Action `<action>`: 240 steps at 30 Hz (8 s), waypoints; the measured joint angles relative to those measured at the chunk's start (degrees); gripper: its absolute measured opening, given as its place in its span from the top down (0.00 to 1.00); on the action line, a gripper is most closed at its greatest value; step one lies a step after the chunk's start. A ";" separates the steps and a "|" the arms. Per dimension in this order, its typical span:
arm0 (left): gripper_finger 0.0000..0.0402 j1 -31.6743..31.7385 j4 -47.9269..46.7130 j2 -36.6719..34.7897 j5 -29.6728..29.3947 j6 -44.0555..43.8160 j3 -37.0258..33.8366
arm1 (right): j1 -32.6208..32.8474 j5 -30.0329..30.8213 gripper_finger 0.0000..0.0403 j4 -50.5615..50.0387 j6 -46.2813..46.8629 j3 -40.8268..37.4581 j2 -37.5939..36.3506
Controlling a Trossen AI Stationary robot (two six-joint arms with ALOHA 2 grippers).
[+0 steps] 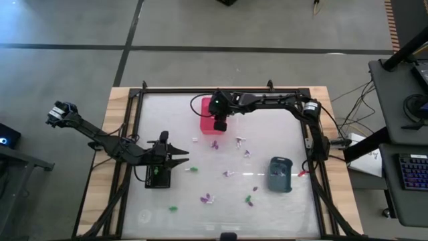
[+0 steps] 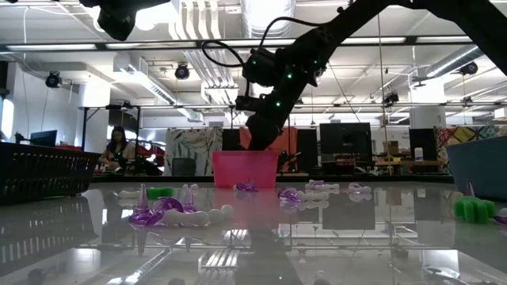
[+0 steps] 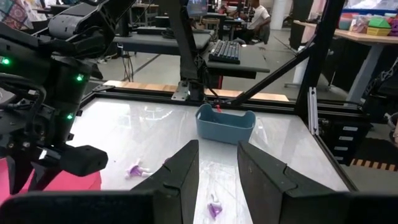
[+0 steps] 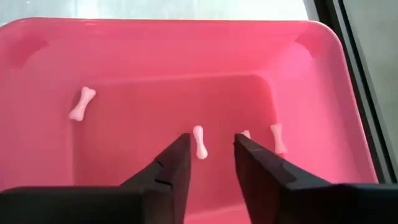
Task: Sort Halloween decoration
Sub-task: Put the bone toy into the red bin
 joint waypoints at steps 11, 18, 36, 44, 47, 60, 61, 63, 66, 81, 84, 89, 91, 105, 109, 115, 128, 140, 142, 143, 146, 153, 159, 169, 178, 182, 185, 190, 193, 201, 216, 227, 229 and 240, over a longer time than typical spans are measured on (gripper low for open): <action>0.78 0.10 -0.22 0.00 -2.49 -4.52 0.02 | 2.44 -3.54 0.64 -10.86 6.45 -0.81 -9.06; 0.81 0.69 -0.45 1.08 -2.45 -10.02 0.02 | 7.88 -3.51 0.68 -10.86 10.31 -7.33 -18.59; 0.81 13.00 -9.71 8.39 12.40 -14.82 1.51 | 31.40 5.04 0.68 -2.07 30.74 -23.62 -35.48; 0.81 19.26 -20.35 15.21 14.95 -7.25 3.49 | 36.83 10.60 0.68 -2.02 36.82 -24.74 -35.48; 0.81 22.05 -21.38 18.62 17.74 -4.53 4.40 | 38.09 10.73 0.68 -1.95 38.23 -24.76 -35.48; 0.81 30.23 -20.98 29.13 18.69 11.51 5.49 | 42.30 13.07 0.68 -1.99 40.10 -24.76 -35.44; 0.81 30.65 -20.85 29.50 18.69 11.79 5.49 | 42.51 13.65 0.68 -1.96 40.09 -24.76 -35.44; 0.81 31.45 -20.81 30.11 18.86 12.07 5.47 | 42.82 14.50 0.68 -2.02 40.09 -24.76 -35.44; 0.81 32.45 -19.90 30.51 21.22 12.42 5.42 | 42.97 15.08 0.68 -2.03 40.09 -24.76 -35.44; 0.79 33.12 -17.84 30.62 21.64 16.64 4.03 | 42.95 15.10 0.68 -2.06 39.90 -24.79 -35.42; 0.76 33.16 -17.85 30.64 21.62 16.58 3.85 | 42.95 15.10 0.68 -2.02 39.90 -24.79 -35.42; 0.69 33.47 -17.79 30.64 21.20 16.47 3.85 | 42.95 15.10 0.68 -1.99 39.88 -24.79 -35.42; 0.68 33.69 -17.79 30.64 21.18 16.47 3.85 | 42.95 15.11 0.68 -1.98 39.88 -24.79 -35.42; 0.71 33.75 -12.78 30.64 21.18 16.43 2.30 | 42.95 15.15 0.68 -1.95 39.88 -24.87 -35.42; 0.71 33.75 -11.39 30.64 21.18 16.23 0.59 | 42.95 15.16 0.68 -1.95 39.88 -25.09 -35.42; 0.71 33.75 -9.23 30.64 21.18 15.40 -0.78 | 42.95 15.17 0.68 -1.93 39.90 -25.31 -35.39; 0.71 33.84 -1.24 30.64 21.16 15.92 -4.83 | 42.95 15.69 0.68 -1.91 40.05 -25.35 -35.39; 0.71 33.84 -0.85 30.64 21.16 16.09 -5.08 | 42.95 15.69 0.68 -1.91 40.40 -25.35 -35.39; 0.71 33.84 -0.85 30.64 21.16 16.16 -5.16 | 42.95 15.69 0.68 -1.91 40.48 -25.35 -35.39; 0.71 33.84 -0.84 30.64 21.16 16.20 -5.16 | 42.95 15.69 0.68 -1.90 40.51 -25.35 -35.39; 0.71 33.84 -0.83 30.64 21.16 16.20 -5.16 | 42.95 15.69 0.68 -1.89 40.53 -25.35 -35.39; 0.71 33.84 -0.02 30.64 21.16 16.21 -5.16 | 42.95 15.67 0.68 -1.91 40.54 -25.35 -35.39; 0.71 33.89 3.25 30.64 21.03 16.86 -5.16 | 42.95 15.67 0.68 -1.91 40.53 -25.35 -35.39; 0.71 33.89 3.28 30.64 20.98 16.86 -5.16 | 42.95 15.67 0.68 -1.91 40.53 -25.35 -35.39; 0.71 33.93 3.28 30.64 19.01 16.46 -6.64 | 42.95 15.67 0.68 -1.89 40.53 -25.35 -35.39; 0.71 34.15 3.57 30.64 18.18 16.86 -6.67 | 42.95 15.67 0.68 -1.89 40.53 -25.35 -35.39; 0.71 34.13 3.57 30.64 20.25 17.30 -6.67 | 42.95 15.67 0.68 -1.89 40.62 -25.35 -35.39; 0.71 34.13 3.62 30.64 21.57 17.84 -6.68 | 42.95 15.67 0.68 -1.89 40.63 -25.35 -35.39; 0.71 34.15 4.32 30.64 21.57 17.95 -6.88 | 42.95 15.67 0.68 -1.89 40.62 -25.35 -35.39; 0.71 34.13 5.05 30.64 21.59 16.79 -7.01 | 42.95 15.67 0.68 -1.89 40.60 -25.35 -35.39; 0.71 34.13 6.05 30.64 23.13 16.91 -6.69 | 42.95 15.69 0.68 -1.77 40.58 -25.38 -35.39; 0.75 34.15 -7.66 30.64 23.17 17.32 -1.29 | 42.95 15.69 0.68 -1.47 40.55 -25.40 -35.39; 0.77 34.23 -7.75 30.64 23.17 18.08 -0.73 | 42.95 15.69 0.68 -1.43 40.53 -25.40 -35.39; 0.80 37.82 -10.49 30.64 27.76 20.90 0.57 | 42.95 15.69 0.68 -1.10 40.53 -25.44 -35.39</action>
